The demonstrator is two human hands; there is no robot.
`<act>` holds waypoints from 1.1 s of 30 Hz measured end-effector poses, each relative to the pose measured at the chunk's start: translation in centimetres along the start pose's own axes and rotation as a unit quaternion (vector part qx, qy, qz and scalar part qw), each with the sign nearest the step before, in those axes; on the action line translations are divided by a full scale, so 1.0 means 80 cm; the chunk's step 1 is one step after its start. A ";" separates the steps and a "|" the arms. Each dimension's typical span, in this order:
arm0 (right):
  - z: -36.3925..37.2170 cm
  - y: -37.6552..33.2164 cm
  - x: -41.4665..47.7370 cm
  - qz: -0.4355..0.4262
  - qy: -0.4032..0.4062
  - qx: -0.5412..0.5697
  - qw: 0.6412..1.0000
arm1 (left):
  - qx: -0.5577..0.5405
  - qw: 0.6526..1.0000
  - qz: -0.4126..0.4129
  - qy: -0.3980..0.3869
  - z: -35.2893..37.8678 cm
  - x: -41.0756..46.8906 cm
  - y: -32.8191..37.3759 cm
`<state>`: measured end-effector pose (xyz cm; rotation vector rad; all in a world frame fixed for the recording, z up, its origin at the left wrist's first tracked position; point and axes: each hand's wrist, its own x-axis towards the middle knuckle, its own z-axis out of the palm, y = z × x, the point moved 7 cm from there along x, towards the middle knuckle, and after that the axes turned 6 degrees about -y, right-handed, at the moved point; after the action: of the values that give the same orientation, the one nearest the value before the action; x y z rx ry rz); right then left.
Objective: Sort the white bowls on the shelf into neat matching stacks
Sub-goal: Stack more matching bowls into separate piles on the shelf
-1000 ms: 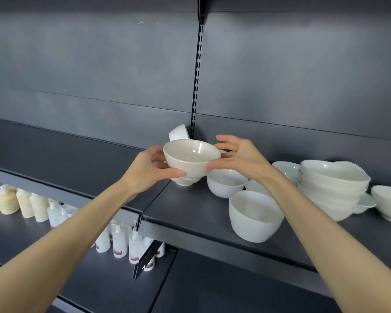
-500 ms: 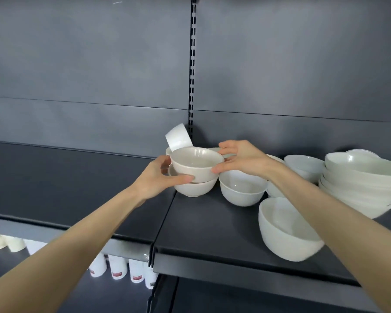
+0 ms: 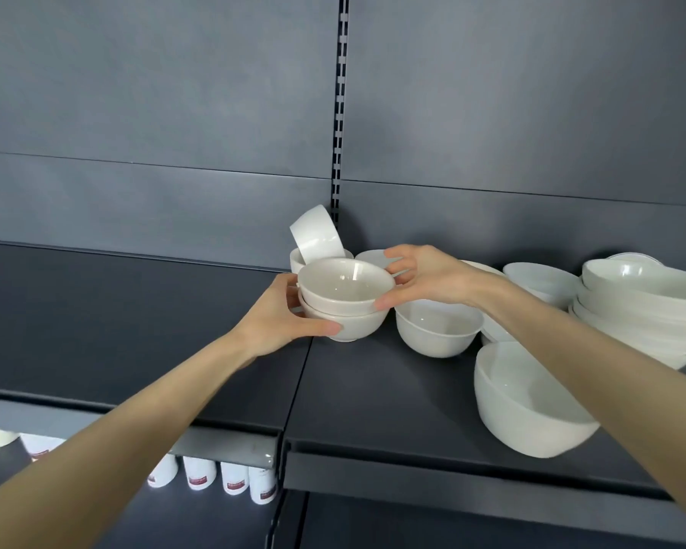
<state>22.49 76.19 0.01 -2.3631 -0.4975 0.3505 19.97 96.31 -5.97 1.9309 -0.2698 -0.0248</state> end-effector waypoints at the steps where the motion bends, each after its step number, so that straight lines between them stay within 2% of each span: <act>1: 0.001 0.002 0.001 0.007 -0.007 -0.003 1.000 | -0.001 1.000 -0.007 -0.009 0.001 0.000 -0.002; 6: 0.007 0.006 0.000 0.027 -0.039 0.000 0.999 | 0.000 0.999 -0.022 -0.047 0.013 0.002 -0.009; 15: 0.005 0.000 -0.021 0.007 0.002 0.053 0.999 | -0.018 1.000 -0.005 0.008 0.012 -0.017 0.007; 24: -0.048 -0.015 -0.091 -0.071 0.119 0.155 0.978 | -0.022 0.996 0.067 0.049 0.017 -0.018 0.093; 33: -0.149 0.024 -0.192 -0.089 0.249 0.177 0.948 | -0.070 0.988 0.134 0.003 0.115 0.021 0.193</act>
<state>13.79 61.26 9.11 -1.9392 -0.3617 -0.2260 17.57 82.22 5.04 1.7408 -0.5090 0.1354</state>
